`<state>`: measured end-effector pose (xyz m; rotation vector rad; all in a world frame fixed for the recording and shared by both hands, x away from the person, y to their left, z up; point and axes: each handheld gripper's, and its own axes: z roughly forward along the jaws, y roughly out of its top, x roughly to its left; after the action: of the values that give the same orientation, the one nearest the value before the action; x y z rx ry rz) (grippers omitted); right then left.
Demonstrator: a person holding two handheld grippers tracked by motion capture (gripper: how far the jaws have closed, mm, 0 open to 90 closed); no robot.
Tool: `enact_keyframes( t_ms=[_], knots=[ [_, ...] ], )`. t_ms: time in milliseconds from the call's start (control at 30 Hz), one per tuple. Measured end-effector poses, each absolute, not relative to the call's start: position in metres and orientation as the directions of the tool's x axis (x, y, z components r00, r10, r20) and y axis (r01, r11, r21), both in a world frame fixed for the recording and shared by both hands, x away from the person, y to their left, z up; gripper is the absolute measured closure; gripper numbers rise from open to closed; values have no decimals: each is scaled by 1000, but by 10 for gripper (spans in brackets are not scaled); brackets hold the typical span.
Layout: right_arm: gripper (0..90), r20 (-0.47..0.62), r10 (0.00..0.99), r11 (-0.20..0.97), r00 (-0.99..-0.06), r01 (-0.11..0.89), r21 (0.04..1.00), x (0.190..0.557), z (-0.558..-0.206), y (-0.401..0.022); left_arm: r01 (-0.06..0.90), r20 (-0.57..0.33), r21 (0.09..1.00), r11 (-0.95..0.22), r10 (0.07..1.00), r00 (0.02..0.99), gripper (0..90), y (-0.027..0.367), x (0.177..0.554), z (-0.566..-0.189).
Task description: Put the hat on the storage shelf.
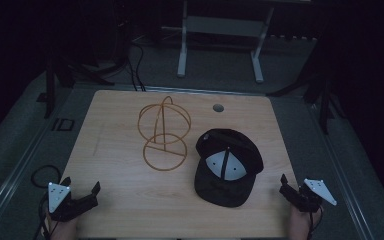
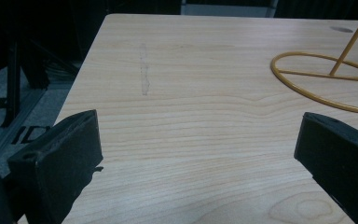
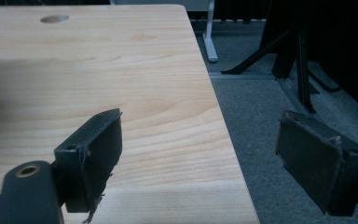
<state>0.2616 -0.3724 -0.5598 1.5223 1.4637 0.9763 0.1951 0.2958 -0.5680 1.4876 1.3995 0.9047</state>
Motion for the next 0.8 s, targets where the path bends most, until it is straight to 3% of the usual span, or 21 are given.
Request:
enact_keyframes(
  t_ms=[233, 500, 667, 800],
  knots=[
    [135, 10, 1000, -3, -16, 388, 922, 262, -556, -373, 357, -56, 934, 17, 994, 98, 11, 295, 196, -568],
    [133, -39, 994, 70, -98, 340, 938, 257, -514, -359, 361, -50, 932, 10, 994, 100, 11, 295, 196, -568],
    [123, -21, 970, 110, -243, 360, 926, 261, -484, -337, 361, -58, 932, 19, 993, 99, 11, 296, 196, -568],
    [122, -19, 954, 128, -300, 348, 929, 264, -473, -324, 363, -61, 932, 20, 993, 102, 11, 296, 196, -568]
  ],
)
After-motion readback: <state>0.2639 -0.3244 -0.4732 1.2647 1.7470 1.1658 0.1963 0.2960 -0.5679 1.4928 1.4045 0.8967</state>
